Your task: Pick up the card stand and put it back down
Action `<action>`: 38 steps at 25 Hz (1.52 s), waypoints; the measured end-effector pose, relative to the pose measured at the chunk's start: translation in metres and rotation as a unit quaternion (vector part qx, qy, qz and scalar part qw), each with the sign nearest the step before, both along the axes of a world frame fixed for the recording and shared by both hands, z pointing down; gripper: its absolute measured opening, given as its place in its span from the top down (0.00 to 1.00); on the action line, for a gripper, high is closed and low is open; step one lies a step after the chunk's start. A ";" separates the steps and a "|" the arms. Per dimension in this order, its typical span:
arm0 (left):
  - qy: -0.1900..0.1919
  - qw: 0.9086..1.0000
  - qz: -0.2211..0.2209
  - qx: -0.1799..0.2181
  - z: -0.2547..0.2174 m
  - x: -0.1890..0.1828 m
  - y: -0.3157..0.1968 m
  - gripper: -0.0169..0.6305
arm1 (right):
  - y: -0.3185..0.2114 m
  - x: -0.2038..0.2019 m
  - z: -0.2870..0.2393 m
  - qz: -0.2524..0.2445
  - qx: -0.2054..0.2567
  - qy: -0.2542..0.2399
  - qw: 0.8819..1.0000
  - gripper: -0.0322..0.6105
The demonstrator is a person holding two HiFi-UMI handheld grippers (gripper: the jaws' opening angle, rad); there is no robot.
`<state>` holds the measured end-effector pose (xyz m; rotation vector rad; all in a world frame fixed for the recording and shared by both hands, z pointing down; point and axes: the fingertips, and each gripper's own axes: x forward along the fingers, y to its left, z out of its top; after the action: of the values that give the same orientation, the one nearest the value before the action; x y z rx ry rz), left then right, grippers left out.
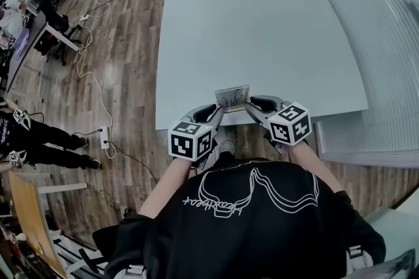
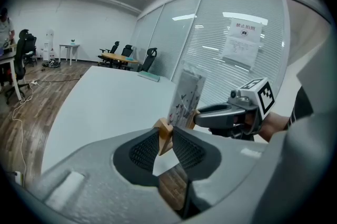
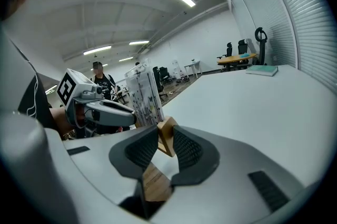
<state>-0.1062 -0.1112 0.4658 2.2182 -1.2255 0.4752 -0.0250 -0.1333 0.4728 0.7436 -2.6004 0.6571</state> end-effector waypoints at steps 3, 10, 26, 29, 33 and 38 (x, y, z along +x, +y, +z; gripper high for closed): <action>0.003 1.000 -0.004 -0.002 -0.001 0.003 0.006 0.84 | 0.006 0.003 -0.001 -0.001 -0.004 -0.004 1.000 0.80; -0.001 1.000 -0.002 -0.007 0.001 0.008 0.006 0.84 | 0.006 0.008 0.003 0.002 -0.007 -0.003 1.000 0.80; -0.001 1.000 0.005 -0.010 0.011 -0.005 -0.051 0.84 | -0.050 -0.004 0.011 0.025 -0.003 0.000 1.000 0.81; -0.001 1.000 0.008 -0.014 0.021 -0.008 -0.067 0.84 | -0.066 -0.007 0.021 0.027 0.000 0.008 1.000 0.81; 0.002 1.000 0.012 -0.023 0.036 -0.012 -0.091 0.84 | -0.089 -0.012 0.035 0.033 -0.001 0.016 0.999 0.81; -0.001 0.999 0.017 -0.030 0.055 -0.017 -0.123 0.84 | -0.120 -0.017 0.054 0.040 -0.008 0.028 0.999 0.81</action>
<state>-0.1237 -0.2346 0.5204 2.1925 -1.1604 0.5213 -0.0419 -0.2530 0.5266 0.8521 -2.5236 0.6700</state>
